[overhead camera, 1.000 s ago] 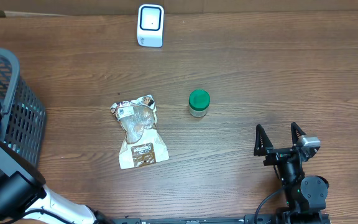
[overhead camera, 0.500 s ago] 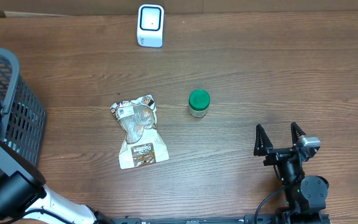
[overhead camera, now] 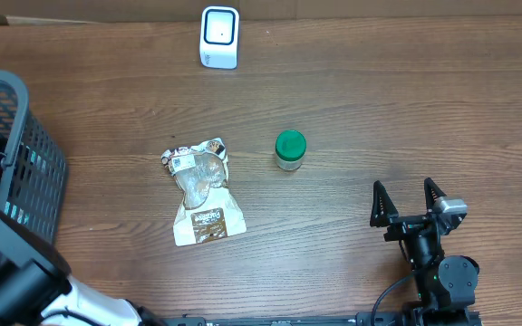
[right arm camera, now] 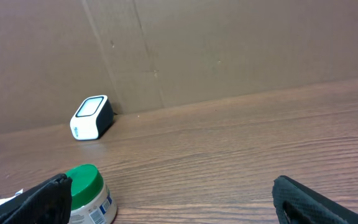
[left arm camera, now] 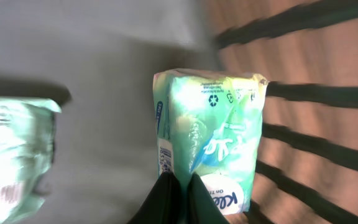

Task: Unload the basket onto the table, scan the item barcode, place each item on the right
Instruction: 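Reach the left gripper into the basket and grasp the small tissue pack, then lift the tissue pack up to the white scanner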

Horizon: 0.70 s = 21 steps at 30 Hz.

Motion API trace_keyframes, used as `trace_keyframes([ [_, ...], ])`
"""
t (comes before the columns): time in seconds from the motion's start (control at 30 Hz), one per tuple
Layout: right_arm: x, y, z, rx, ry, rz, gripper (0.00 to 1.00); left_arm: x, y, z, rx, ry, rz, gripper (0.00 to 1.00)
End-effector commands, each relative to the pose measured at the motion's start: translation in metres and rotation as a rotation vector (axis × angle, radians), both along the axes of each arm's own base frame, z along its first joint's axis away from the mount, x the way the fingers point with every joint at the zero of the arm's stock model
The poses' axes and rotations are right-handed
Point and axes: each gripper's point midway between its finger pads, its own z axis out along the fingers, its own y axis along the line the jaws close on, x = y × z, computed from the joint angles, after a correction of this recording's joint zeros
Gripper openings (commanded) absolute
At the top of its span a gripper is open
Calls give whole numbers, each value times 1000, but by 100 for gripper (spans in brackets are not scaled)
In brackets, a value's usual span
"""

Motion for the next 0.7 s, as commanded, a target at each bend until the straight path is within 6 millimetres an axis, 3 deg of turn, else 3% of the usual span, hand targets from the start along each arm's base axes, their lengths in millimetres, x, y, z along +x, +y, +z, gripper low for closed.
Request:
trace_keyframes([
  [0.0, 0, -1, -3, -7, -1, -6, 100, 6, 5, 112, 167, -201, 1, 4],
  [0.23, 0, -1, -3, -7, -1, -6, 100, -23, -22, 216, 345, -387, -1, 4],
  [0.4, 0, -1, -3, -7, -1, -6, 100, -44, -54, 257, 413, -464, -51, 4],
  [0.43, 0, -1, -3, -7, -1, -6, 100, -43, -75, 266, 423, -487, -129, 4],
  [0.53, 0, -1, -3, -7, -1, -6, 100, -37, -105, 262, 408, -475, -245, 4],
  [0.67, 0, -1, -3, -7, -1, -6, 100, -21, -156, 240, 334, -426, -426, 4],
])
